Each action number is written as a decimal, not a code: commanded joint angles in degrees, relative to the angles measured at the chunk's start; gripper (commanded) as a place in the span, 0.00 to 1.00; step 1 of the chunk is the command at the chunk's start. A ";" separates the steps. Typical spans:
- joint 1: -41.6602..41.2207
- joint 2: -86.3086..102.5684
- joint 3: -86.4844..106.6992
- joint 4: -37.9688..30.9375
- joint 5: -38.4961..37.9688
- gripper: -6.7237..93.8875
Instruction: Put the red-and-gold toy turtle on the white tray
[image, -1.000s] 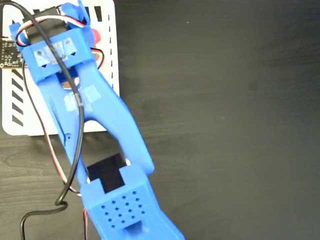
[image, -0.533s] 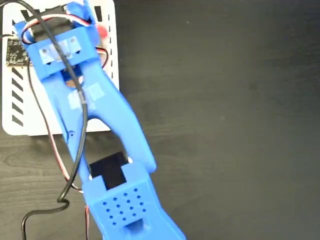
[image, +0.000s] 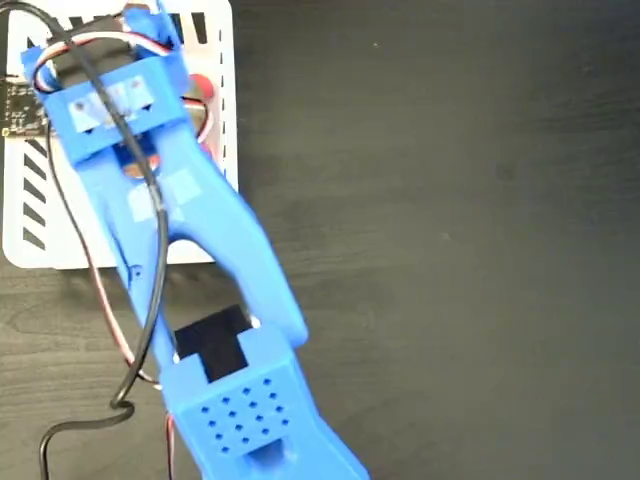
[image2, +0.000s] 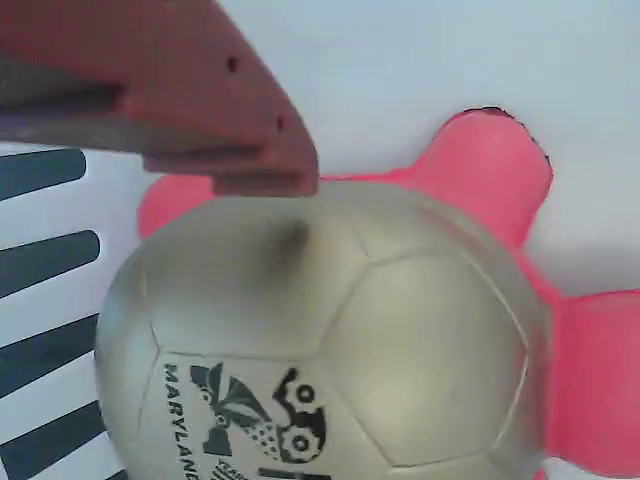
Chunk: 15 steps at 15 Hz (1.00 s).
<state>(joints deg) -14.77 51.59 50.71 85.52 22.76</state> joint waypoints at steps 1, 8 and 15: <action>-0.53 3.52 -2.72 -0.35 0.88 0.42; 0.88 23.91 16.00 -21.45 -1.58 0.06; 4.22 66.53 50.45 -39.81 -17.67 0.06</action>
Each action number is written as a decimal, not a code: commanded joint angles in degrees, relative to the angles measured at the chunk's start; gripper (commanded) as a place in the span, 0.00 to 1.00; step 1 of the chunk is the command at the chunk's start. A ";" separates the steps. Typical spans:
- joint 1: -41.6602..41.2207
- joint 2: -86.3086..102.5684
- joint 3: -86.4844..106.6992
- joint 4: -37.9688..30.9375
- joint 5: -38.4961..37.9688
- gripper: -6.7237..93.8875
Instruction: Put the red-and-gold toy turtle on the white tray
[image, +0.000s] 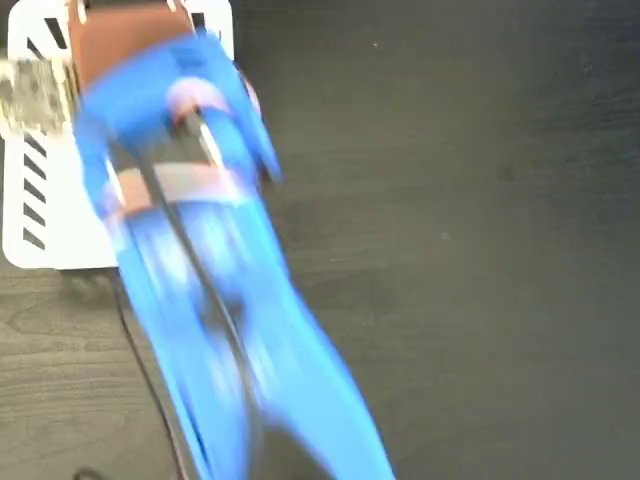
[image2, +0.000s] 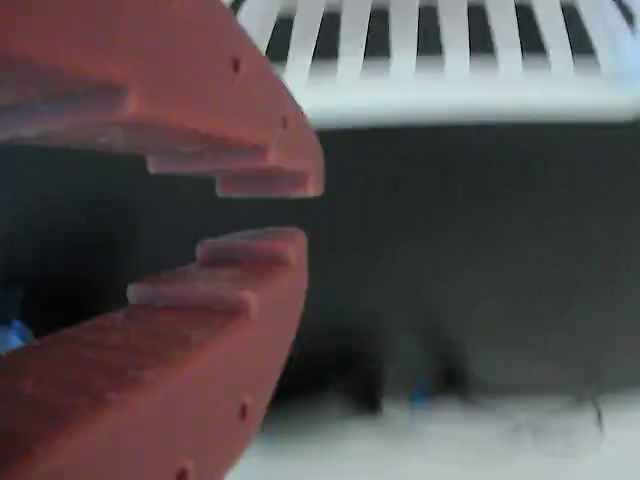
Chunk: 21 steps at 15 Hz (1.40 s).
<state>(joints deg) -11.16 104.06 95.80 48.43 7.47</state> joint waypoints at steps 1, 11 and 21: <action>1.67 19.95 11.16 -4.83 -4.13 0.06; 8.17 62.14 62.67 3.69 -8.70 0.06; 12.22 82.27 71.81 23.91 -5.45 0.06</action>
